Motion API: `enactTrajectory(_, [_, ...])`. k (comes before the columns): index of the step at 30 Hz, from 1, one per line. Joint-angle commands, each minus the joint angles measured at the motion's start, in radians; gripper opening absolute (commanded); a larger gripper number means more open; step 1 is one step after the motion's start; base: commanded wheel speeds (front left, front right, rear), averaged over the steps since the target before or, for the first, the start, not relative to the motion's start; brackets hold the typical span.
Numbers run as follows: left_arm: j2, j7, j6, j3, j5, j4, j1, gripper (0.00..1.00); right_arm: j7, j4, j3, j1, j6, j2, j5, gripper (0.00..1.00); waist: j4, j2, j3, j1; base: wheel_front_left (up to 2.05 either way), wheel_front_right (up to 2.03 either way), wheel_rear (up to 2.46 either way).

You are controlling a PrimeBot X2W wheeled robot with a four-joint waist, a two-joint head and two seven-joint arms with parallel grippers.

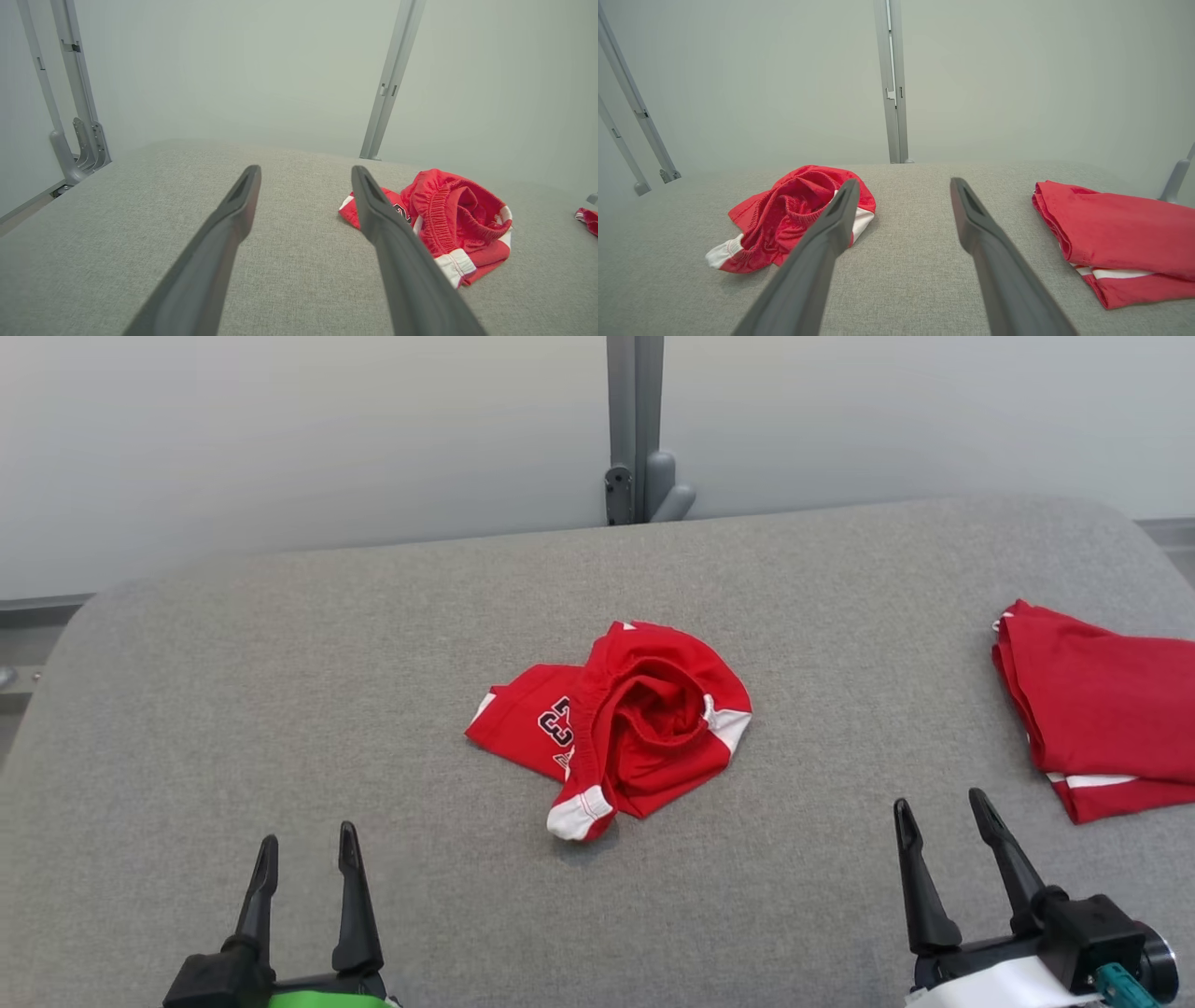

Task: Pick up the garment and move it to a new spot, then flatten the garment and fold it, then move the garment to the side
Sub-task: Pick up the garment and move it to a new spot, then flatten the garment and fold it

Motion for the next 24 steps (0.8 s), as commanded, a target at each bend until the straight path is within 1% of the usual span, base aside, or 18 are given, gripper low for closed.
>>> enactTrajectory(1, [0.000, -0.003, 0.012, -0.002, 0.006, -0.015, 0.027, 1.00, 0.000, -0.002, 0.008, 0.025, -0.001, -0.002, -0.013, 1.00, 0.043, 0.0000, -0.050, 0.0001, 0.00, 0.00, 0.00])
enactTrajectory(3, [0.000, -0.003, 0.019, -0.009, 0.035, -0.026, 0.049, 1.00, 0.000, 0.003, 0.021, 0.037, -0.001, -0.002, -0.023, 1.00, 0.044, 0.0000, -0.057, 0.0001, 0.00, 0.00, 0.00])
enactTrajectory(5, [0.000, -0.003, 0.013, -0.019, 0.065, -0.038, 0.064, 1.00, 0.000, 0.010, 0.030, 0.048, -0.001, -0.007, -0.028, 1.00, 0.043, 0.0000, -0.063, 0.0001, 0.00, 0.00, 0.00])
enactTrajectory(10, [0.000, -0.003, 0.014, -0.027, 0.093, -0.069, 0.083, 1.00, 0.000, 0.020, 0.038, 0.055, -0.001, -0.009, -0.026, 1.00, 0.041, 0.0000, -0.072, 0.0001, 0.00, 0.00, 0.00])
enactTrajectory(12, [0.000, -0.003, 0.019, -0.028, 0.097, -0.074, 0.088, 1.00, 0.000, 0.024, 0.041, 0.055, -0.001, -0.009, -0.023, 1.00, 0.040, 0.0000, -0.074, 0.0001, 0.00, 0.00, 0.00])
enactTrajectory(24, [0.000, -0.003, 0.008, -0.048, 0.136, -0.058, 0.096, 1.00, 0.000, 0.041, 0.062, 0.050, -0.001, -0.009, -0.018, 1.00, 0.035, 0.0000, -0.082, 0.0001, 0.00, 0.00, 0.00])
